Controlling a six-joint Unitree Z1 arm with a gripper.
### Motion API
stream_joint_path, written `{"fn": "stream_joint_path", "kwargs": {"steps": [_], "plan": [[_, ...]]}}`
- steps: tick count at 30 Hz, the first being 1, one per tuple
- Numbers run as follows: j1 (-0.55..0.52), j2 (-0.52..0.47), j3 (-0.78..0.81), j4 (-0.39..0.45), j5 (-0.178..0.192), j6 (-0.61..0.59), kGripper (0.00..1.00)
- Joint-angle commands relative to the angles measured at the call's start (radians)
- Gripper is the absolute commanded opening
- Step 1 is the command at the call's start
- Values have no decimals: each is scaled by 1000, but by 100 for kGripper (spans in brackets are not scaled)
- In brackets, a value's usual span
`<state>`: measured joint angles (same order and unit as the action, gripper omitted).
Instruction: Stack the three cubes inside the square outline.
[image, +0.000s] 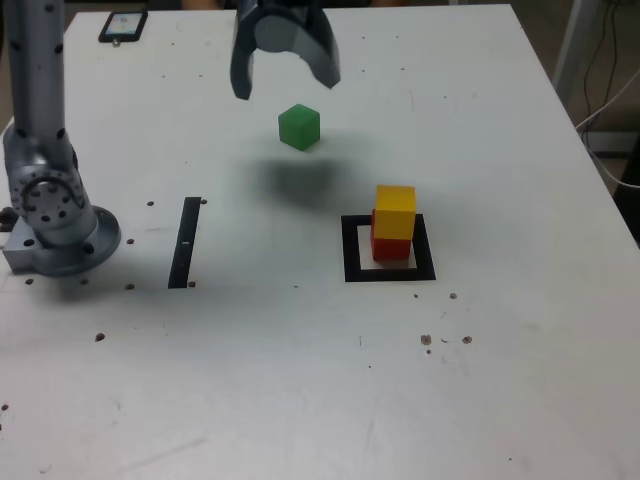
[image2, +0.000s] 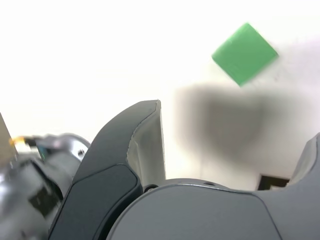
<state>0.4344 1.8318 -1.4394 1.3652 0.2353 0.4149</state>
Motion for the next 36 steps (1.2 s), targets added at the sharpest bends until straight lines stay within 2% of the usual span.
{"fn": "stream_joint_path", "kwargs": {"steps": [1,6,11,18,29,36], "plan": [[29,-17,25,-37,2,55,99],[110,4,93,-130,5,206,99],[130,59,124,-201,11,286,98],[121,104,129,-234,29,305,95],[113,173,136,-282,22,308,92],[111,186,136,-298,13,306,83]]}}
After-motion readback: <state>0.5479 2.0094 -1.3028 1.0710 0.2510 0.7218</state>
